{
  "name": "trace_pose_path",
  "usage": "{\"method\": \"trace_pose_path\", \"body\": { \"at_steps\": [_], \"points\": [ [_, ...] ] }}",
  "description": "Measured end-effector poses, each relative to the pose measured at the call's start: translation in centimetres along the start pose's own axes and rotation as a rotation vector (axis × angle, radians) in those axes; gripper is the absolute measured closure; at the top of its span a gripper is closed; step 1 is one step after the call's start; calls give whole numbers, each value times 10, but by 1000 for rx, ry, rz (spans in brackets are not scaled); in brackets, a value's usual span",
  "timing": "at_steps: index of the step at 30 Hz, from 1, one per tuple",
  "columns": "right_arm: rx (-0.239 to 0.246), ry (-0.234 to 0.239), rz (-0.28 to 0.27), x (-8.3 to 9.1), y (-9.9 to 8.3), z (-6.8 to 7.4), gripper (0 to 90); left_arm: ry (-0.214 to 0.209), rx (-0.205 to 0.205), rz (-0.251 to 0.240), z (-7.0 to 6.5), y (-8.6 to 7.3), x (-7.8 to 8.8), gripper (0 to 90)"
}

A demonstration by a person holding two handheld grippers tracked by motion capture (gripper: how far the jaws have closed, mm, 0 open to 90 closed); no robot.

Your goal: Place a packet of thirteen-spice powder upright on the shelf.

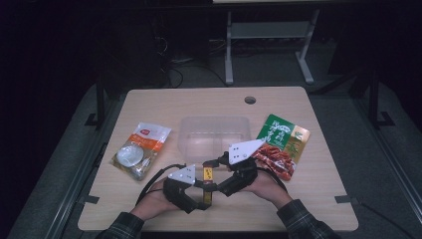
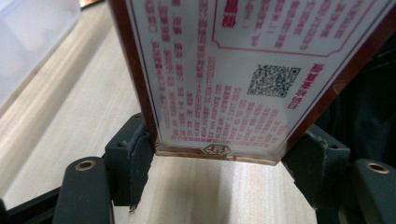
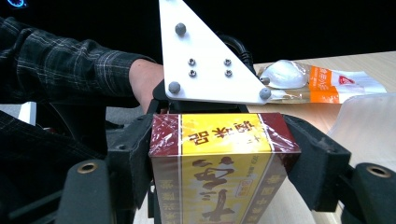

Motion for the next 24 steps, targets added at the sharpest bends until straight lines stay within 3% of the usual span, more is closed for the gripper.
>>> {"method": "trace_pose_path", "body": {
  "at_steps": [4,14,19,24],
  "points": [
    [1,-11,-5,2,1,-1,307,16,25,-16,1,-1,4,269],
    [2,-57,2,12,-2,-5,309,96,80,18,5,-19,20,182],
    [2,-80,20,17,-6,-7,309,149,127,33,2,-33,35,179],
    [9,-78,23,18,-4,-9,309,182,163,45,-3,-41,38,181]
  ]
}}
Point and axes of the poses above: each handheld gripper's, and its own axes: x roughly backward along the jaws, y roughly out of its top, z roughly to its left, the point moved 4 cm from there along -x, roughly forward along the jaws, and after that the axes turned 7 degrees about -y, right-handed, at the moved point
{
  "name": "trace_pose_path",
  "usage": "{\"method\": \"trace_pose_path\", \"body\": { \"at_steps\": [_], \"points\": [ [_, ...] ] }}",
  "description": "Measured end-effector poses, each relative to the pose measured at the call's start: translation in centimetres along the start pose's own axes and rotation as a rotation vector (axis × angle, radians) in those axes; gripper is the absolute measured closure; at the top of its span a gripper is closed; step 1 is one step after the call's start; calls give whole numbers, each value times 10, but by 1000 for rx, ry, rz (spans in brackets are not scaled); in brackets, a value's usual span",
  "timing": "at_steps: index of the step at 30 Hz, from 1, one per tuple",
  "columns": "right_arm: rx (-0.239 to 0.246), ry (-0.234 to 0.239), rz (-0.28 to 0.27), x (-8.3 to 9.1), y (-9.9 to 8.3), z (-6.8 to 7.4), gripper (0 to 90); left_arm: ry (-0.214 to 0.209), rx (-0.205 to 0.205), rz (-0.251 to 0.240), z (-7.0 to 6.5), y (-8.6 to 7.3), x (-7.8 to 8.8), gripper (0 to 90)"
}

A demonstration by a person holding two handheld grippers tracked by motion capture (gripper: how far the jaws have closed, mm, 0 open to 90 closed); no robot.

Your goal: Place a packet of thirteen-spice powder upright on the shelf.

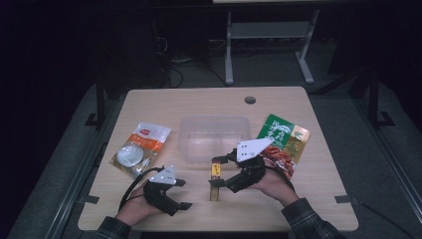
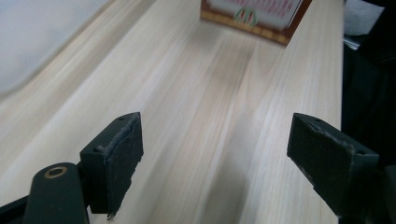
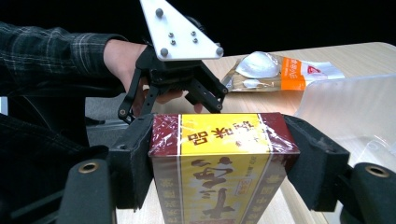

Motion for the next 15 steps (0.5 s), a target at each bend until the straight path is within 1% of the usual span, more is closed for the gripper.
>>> {"method": "trace_pose_path", "body": {
  "at_steps": [1,3,4,5,8,10,11,12,14,15],
  "points": [
    [6,-2,6,0,1,-1,309,25,37,1,2,-3,-1,182],
    [9,-2,9,0,2,-1,309,28,43,4,3,-4,-2,183],
    [10,-1,16,0,3,-2,309,32,38,3,5,-4,-2,182],
    [11,-4,10,0,4,-4,309,40,33,-1,7,-4,-3,182],
    [10,2,17,1,5,-6,309,48,35,-9,8,-4,-4,183],
    [23,-6,22,3,8,-10,309,48,34,-4,7,-5,-5,184],
    [26,-1,14,5,11,-13,309,47,31,2,7,-4,-6,185],
    [26,-1,14,5,11,-13,309,47,31,2,7,-4,-6,185],
    [24,-11,9,8,16,-20,309,45,29,2,7,-4,-6,186],
    [27,-15,10,9,18,-22,309,43,18,14,7,-5,-6,186]
  ]
}}
Point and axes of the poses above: each handheld gripper's, and its own axes: x roughly backward along the jaws, y roughly out of its top, z roughly to its left, the point moved 4 cm from there along -x, roughly forward along the jaws, and after that the axes turned 7 degrees about -y, right-handed, at the moved point
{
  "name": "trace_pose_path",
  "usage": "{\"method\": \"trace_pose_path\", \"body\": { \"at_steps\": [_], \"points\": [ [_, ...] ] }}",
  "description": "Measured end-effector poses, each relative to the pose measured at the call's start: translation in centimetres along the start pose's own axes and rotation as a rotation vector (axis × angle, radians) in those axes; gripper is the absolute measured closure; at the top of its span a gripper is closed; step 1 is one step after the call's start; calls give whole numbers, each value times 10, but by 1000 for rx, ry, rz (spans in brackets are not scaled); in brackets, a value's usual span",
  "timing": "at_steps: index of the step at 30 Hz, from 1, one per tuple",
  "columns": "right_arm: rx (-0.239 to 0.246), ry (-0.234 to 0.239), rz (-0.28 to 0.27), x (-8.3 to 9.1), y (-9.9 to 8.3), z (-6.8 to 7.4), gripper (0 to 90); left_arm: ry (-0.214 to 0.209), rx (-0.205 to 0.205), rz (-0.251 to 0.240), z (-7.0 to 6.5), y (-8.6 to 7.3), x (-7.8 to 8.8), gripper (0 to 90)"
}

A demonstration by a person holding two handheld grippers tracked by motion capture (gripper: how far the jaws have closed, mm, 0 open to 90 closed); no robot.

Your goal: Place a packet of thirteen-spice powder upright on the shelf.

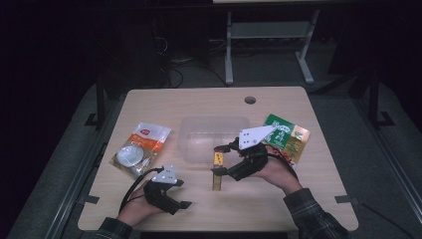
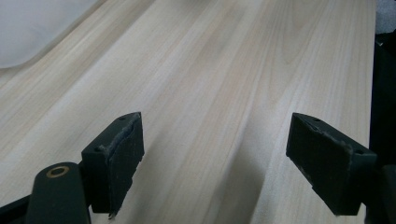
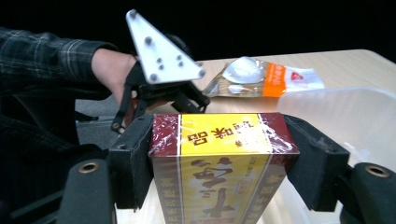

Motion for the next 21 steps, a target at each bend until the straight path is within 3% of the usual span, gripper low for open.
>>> {"method": "trace_pose_path", "body": {
  "at_steps": [6,12,21],
  "points": [
    [8,-21,-11,3,8,-13,309,-3,12,-24,0,1,0,187],
    [24,-56,-5,4,15,-28,310,-8,-9,-5,-1,1,0,187],
    [42,-56,-2,1,24,-44,311,-13,3,-12,-1,1,-3,194]
  ]
}}
Point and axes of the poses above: each handheld gripper's, and its own axes: x roughly backward along the jaws, y roughly out of its top, z roughly to its left, the point moved 4 cm from there along -x, roughly forward along the jaws, and after that the axes turned 7 degrees about -y, right-handed, at the moved point
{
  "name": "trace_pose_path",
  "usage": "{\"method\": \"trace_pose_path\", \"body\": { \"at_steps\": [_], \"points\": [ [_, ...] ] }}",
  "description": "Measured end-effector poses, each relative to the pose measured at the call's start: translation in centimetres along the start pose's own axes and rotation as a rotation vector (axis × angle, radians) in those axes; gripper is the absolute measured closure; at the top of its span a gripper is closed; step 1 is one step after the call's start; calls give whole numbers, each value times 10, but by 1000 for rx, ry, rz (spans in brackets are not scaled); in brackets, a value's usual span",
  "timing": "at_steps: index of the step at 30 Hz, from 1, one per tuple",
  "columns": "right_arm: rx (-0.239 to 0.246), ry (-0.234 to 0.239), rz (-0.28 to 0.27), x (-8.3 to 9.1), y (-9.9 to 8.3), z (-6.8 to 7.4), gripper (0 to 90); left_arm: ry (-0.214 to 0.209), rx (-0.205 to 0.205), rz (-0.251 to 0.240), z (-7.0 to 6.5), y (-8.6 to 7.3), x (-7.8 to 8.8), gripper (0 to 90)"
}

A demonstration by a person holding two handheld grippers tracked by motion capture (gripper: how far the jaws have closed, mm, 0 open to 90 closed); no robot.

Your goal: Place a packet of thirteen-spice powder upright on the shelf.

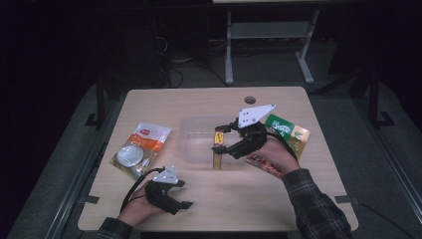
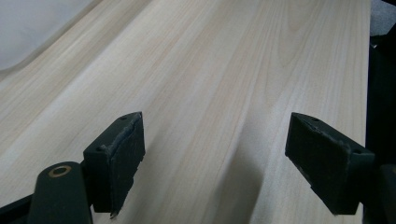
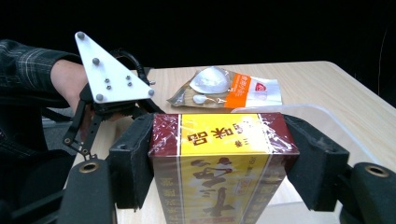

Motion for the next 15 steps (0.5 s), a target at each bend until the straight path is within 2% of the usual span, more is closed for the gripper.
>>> {"method": "trace_pose_path", "body": {
  "at_steps": [7,12,15],
  "points": [
    [4,13,4,-5,4,-9,311,-6,3,14,-1,0,-3,195],
    [13,10,8,-7,7,-21,311,-10,7,10,0,0,-2,195],
    [15,6,13,-9,7,-26,311,-17,-4,-2,-1,1,-1,194]
  ]
}}
Point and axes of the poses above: each handheld gripper's, and its own axes: x roughly backward along the jaws, y roughly out of its top, z roughly to its left, the point moved 4 cm from there along -x, roughly forward along the jaws, and after that the axes turned 7 degrees about -y, right-handed, at the moved point
